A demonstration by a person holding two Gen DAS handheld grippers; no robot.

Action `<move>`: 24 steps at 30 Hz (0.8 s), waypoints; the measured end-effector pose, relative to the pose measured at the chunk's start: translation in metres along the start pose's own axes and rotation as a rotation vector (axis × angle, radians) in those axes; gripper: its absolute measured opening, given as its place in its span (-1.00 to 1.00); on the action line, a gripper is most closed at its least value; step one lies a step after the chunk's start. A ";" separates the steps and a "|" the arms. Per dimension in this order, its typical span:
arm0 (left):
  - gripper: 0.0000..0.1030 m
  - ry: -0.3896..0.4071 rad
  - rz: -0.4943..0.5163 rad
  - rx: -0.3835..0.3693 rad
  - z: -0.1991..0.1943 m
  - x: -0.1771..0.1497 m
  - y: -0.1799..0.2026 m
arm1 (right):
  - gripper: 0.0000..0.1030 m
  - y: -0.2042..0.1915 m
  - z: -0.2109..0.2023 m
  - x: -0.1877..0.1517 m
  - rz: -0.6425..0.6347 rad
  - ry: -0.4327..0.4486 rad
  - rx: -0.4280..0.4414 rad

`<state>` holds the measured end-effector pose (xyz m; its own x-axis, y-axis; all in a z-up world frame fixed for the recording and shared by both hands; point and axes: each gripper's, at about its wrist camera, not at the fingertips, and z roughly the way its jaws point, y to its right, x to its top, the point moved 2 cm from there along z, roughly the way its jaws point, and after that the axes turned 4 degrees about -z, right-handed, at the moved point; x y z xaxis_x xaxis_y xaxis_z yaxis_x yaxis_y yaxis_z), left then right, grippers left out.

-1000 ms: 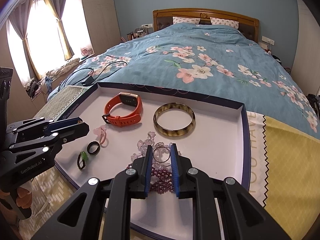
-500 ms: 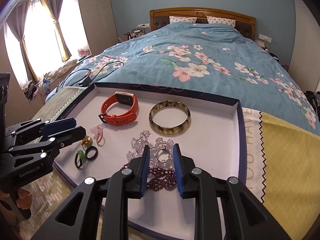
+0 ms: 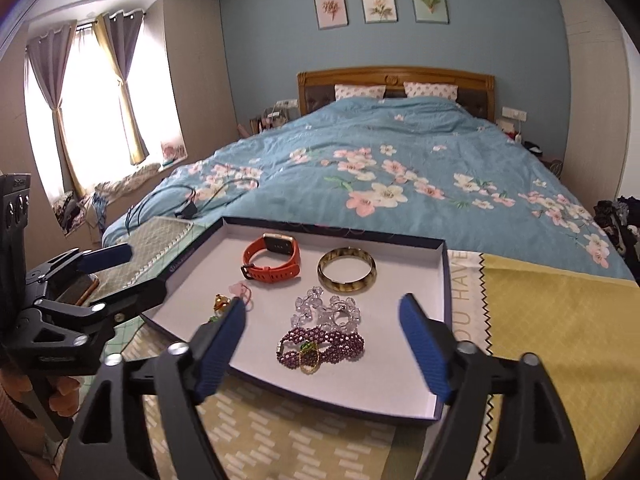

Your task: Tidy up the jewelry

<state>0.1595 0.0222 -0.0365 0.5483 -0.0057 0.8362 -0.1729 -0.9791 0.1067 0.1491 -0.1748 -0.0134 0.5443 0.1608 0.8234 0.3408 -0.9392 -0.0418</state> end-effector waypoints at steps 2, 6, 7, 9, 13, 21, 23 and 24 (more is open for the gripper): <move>0.89 0.052 -0.005 0.003 -0.024 -0.002 -0.001 | 0.79 -0.005 -0.015 -0.005 0.002 0.042 -0.006; 0.89 0.135 -0.002 0.039 -0.065 -0.006 0.005 | 0.86 -0.010 -0.036 -0.018 0.010 0.094 -0.053; 0.89 0.150 -0.003 0.047 -0.072 -0.007 0.008 | 0.86 -0.010 -0.040 -0.021 0.009 0.102 -0.067; 0.89 0.187 -0.017 0.055 -0.090 -0.011 0.011 | 0.86 -0.013 -0.047 -0.026 -0.001 0.119 -0.093; 0.89 0.243 -0.029 0.072 -0.117 -0.012 0.018 | 0.86 -0.017 -0.068 -0.031 -0.005 0.178 -0.128; 0.89 0.348 -0.016 0.081 -0.158 -0.018 0.034 | 0.86 -0.029 -0.110 -0.033 -0.040 0.337 -0.208; 0.89 0.357 -0.022 0.092 -0.166 -0.020 0.036 | 0.86 -0.032 -0.121 -0.032 -0.048 0.379 -0.227; 0.89 0.358 -0.028 0.093 -0.168 -0.021 0.037 | 0.86 -0.033 -0.122 -0.032 -0.050 0.386 -0.226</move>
<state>0.0041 0.0205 0.0408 0.2280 0.0771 0.9706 -0.0776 -0.9922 0.0970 0.0264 -0.1861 0.0309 0.1913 0.1232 0.9738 0.1599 -0.9828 0.0929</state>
